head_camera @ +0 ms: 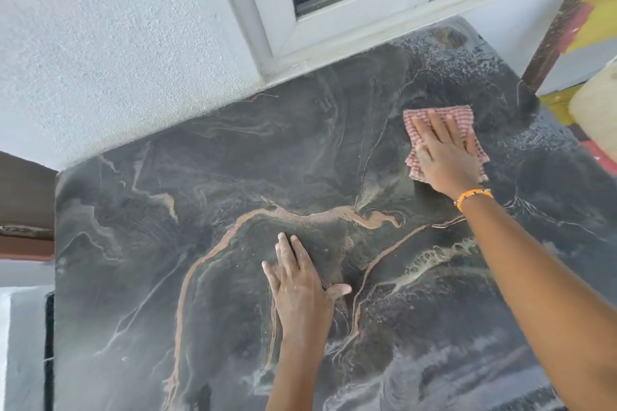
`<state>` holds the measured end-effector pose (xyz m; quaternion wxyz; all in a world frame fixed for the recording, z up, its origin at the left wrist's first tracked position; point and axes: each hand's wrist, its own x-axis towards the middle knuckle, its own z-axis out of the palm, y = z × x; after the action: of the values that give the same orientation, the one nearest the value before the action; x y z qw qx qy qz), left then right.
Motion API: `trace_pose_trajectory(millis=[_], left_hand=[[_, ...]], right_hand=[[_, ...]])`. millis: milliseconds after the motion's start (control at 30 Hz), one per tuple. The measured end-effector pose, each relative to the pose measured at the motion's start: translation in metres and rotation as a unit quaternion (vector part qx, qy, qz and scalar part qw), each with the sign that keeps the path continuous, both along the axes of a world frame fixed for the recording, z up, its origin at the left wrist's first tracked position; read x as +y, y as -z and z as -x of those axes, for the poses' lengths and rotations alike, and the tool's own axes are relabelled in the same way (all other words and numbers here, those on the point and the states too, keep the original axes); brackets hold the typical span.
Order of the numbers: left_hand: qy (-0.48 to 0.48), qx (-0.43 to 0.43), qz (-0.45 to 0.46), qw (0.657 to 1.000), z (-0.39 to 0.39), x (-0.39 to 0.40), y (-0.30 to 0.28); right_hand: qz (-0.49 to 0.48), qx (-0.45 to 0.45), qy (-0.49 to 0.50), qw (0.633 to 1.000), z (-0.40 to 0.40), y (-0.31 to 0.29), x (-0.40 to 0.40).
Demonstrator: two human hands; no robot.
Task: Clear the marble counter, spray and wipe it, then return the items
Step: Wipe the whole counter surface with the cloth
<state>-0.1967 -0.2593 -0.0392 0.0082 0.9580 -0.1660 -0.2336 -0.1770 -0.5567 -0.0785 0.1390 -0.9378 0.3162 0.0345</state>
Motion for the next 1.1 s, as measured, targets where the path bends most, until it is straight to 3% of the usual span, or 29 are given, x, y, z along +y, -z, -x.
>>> trace_pose_trajectory(millis=[67,133,267,400,467,567,700,900,1000,1100], left_hand=[[-0.011,0.008,0.036,0.999,0.002,0.004,0.000],[-0.031,0.005,0.078,0.996,0.007,0.012,-0.001],[-0.055,-0.007,0.108,0.993,0.022,0.037,0.000],[-0.091,0.016,0.091,0.992,0.030,0.062,0.002],[-0.099,0.027,0.090,0.991,0.033,0.069,0.000],[-0.080,0.030,0.097,0.992,0.038,0.062,-0.001],[0.014,0.013,0.116,0.993,0.043,0.026,-0.003],[0.095,0.026,0.137,0.986,0.049,-0.034,0.001],[0.102,0.022,0.134,0.986,0.053,-0.058,0.004],[0.096,0.020,0.119,0.988,0.053,-0.075,0.005]], right_hand=[[-0.004,0.003,0.042,0.999,0.011,0.000,0.025],[0.005,0.000,0.018,1.000,0.011,0.001,0.065],[-0.014,-0.005,-0.107,0.994,-0.015,0.001,0.159],[-0.017,-0.002,-0.282,0.959,-0.025,0.002,0.237],[-0.006,0.001,-0.353,0.935,-0.010,0.004,0.245],[0.013,0.005,-0.376,0.926,0.019,0.007,0.216],[0.026,0.013,-0.295,0.955,0.052,0.005,0.139],[0.019,0.011,-0.062,0.998,0.092,0.008,-0.009],[0.014,0.003,0.066,0.998,0.121,0.006,-0.073],[-0.009,-0.005,0.168,0.986,0.143,0.005,-0.088]])
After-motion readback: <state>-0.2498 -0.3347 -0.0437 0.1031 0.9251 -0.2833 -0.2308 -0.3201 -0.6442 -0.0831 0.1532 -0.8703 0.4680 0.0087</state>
